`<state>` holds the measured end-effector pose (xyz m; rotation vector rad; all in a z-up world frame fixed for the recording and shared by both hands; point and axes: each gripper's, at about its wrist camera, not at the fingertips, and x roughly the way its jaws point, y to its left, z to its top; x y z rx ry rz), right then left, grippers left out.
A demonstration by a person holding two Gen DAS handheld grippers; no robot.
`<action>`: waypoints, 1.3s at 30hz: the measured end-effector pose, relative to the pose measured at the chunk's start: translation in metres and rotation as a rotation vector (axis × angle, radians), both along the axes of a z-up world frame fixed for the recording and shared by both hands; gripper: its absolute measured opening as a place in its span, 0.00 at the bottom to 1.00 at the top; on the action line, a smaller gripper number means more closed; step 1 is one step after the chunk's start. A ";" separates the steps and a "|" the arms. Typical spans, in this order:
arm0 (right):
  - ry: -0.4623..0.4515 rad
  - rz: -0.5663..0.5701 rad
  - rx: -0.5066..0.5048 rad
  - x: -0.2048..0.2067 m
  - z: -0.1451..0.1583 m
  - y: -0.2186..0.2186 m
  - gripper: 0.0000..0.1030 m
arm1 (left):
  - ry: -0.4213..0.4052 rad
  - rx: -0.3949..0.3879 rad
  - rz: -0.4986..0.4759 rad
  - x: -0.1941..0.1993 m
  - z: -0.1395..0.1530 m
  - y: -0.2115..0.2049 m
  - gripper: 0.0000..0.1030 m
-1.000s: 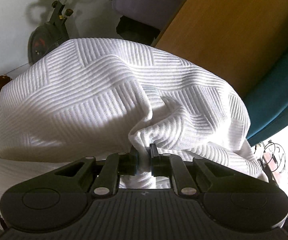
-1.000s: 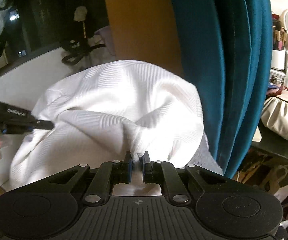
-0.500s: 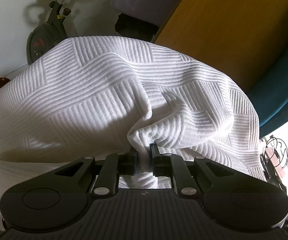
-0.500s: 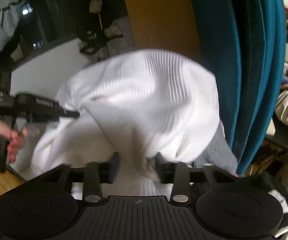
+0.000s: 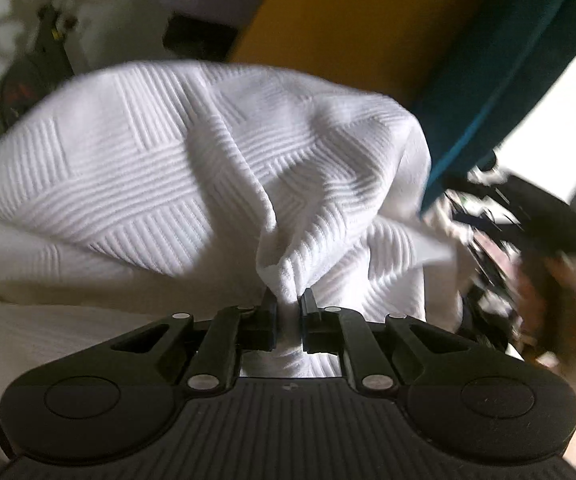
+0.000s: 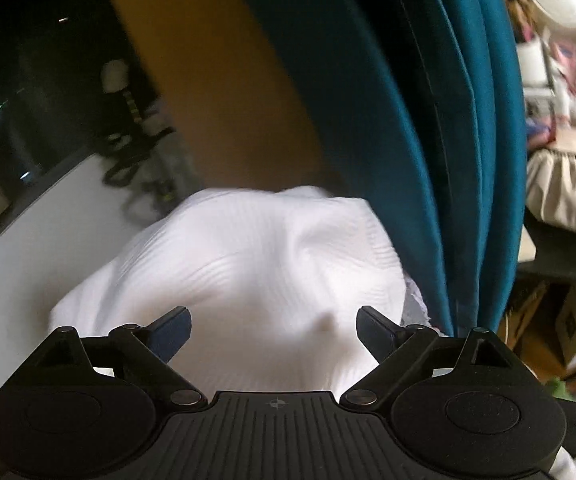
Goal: Fold clothes
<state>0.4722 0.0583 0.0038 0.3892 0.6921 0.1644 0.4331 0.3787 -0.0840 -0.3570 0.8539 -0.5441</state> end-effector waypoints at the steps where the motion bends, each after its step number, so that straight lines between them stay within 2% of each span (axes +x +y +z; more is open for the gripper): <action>1: 0.009 -0.015 -0.002 0.010 -0.005 0.001 0.84 | 0.012 -0.005 -0.011 -0.004 -0.003 0.000 0.11; 4: 0.020 -0.037 -0.021 0.031 -0.016 0.008 0.82 | 0.048 -0.026 -0.034 -0.013 -0.009 -0.004 0.10; 5: 0.019 -0.023 -0.026 0.036 -0.019 0.012 0.75 | 0.044 -0.034 -0.034 -0.016 -0.009 -0.004 0.10; 7: 0.017 0.035 -0.041 0.038 -0.023 0.019 0.14 | 0.024 -0.050 -0.027 -0.020 -0.005 -0.004 0.10; 8: 0.027 0.052 -0.056 0.036 -0.024 0.021 0.04 | 0.014 -0.059 -0.023 -0.023 -0.003 -0.003 0.10; 11: -0.019 0.059 -0.042 0.015 -0.018 0.013 0.04 | -0.017 -0.084 -0.013 -0.030 0.003 -0.002 0.10; 19: -0.193 0.069 0.100 -0.073 0.024 -0.044 0.03 | -0.128 -0.243 -0.055 -0.030 0.041 -0.012 0.09; 21: -0.204 0.102 0.111 -0.098 0.031 -0.054 0.03 | -0.121 -0.242 -0.070 -0.028 0.042 -0.022 0.09; 24: -0.142 0.175 0.072 -0.123 0.024 -0.058 0.03 | -0.101 -0.214 -0.057 -0.020 0.035 -0.032 0.09; 27: -0.027 0.237 -0.006 -0.134 -0.005 -0.048 0.03 | -0.081 -0.185 -0.040 -0.011 0.026 -0.040 0.09; 29: 0.018 0.260 -0.042 -0.133 -0.023 -0.037 0.03 | -0.068 -0.165 -0.029 -0.006 0.021 -0.046 0.09; 33: 0.068 0.268 -0.089 -0.124 -0.046 -0.016 0.04 | -0.042 -0.126 -0.007 0.006 0.010 -0.058 0.09; 39: 0.100 0.294 -0.166 -0.126 -0.054 0.001 0.04 | -0.001 -0.106 0.008 0.010 -0.002 -0.061 0.10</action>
